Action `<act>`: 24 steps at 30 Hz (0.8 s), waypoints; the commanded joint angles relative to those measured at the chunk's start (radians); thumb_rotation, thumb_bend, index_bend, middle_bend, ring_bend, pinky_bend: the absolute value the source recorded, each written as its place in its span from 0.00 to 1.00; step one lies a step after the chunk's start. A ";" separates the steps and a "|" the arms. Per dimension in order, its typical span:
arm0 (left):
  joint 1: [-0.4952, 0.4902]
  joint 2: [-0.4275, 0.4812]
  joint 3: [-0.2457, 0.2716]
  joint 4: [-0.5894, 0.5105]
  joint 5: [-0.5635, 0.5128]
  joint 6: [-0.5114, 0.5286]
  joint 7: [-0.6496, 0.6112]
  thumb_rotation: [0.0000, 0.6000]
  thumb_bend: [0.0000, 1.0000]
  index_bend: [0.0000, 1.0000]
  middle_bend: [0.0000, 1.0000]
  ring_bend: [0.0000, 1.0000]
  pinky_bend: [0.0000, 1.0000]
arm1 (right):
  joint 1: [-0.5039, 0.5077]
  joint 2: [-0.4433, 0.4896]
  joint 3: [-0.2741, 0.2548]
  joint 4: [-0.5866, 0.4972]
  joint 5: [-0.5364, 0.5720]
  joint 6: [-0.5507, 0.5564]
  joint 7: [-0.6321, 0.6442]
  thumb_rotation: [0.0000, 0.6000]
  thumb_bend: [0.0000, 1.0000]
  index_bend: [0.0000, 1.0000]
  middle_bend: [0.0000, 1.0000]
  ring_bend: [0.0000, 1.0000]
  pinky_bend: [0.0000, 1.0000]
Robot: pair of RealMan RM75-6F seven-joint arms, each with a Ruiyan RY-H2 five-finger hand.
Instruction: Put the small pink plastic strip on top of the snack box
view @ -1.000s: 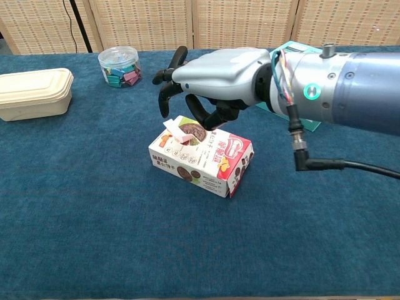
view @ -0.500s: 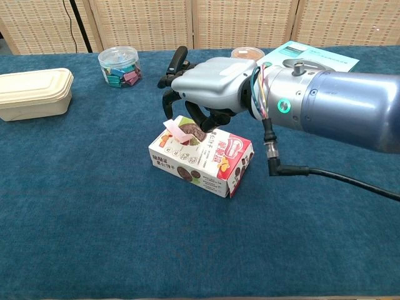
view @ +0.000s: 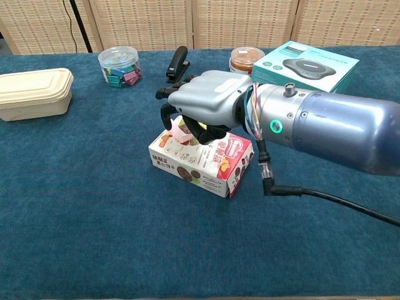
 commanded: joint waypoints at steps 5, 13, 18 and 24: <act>0.003 0.001 -0.003 0.004 0.004 -0.004 -0.007 1.00 0.07 0.00 0.00 0.00 0.00 | 0.003 -0.008 -0.015 0.011 0.004 0.009 -0.002 1.00 1.00 0.29 0.00 0.00 0.00; 0.004 -0.001 -0.005 -0.001 0.012 -0.010 0.003 1.00 0.07 0.00 0.00 0.00 0.00 | -0.005 -0.006 -0.036 0.021 -0.005 0.018 0.011 1.00 1.00 0.29 0.00 0.00 0.00; 0.005 -0.002 -0.007 -0.002 0.013 -0.012 0.007 1.00 0.07 0.00 0.00 0.00 0.00 | -0.008 -0.004 -0.045 0.018 -0.014 0.022 0.017 1.00 1.00 0.29 0.00 0.00 0.00; 0.003 -0.003 -0.008 -0.003 0.015 -0.020 0.013 1.00 0.07 0.00 0.00 0.00 0.00 | -0.014 -0.001 -0.054 0.011 -0.032 0.032 0.020 1.00 1.00 0.30 0.00 0.00 0.00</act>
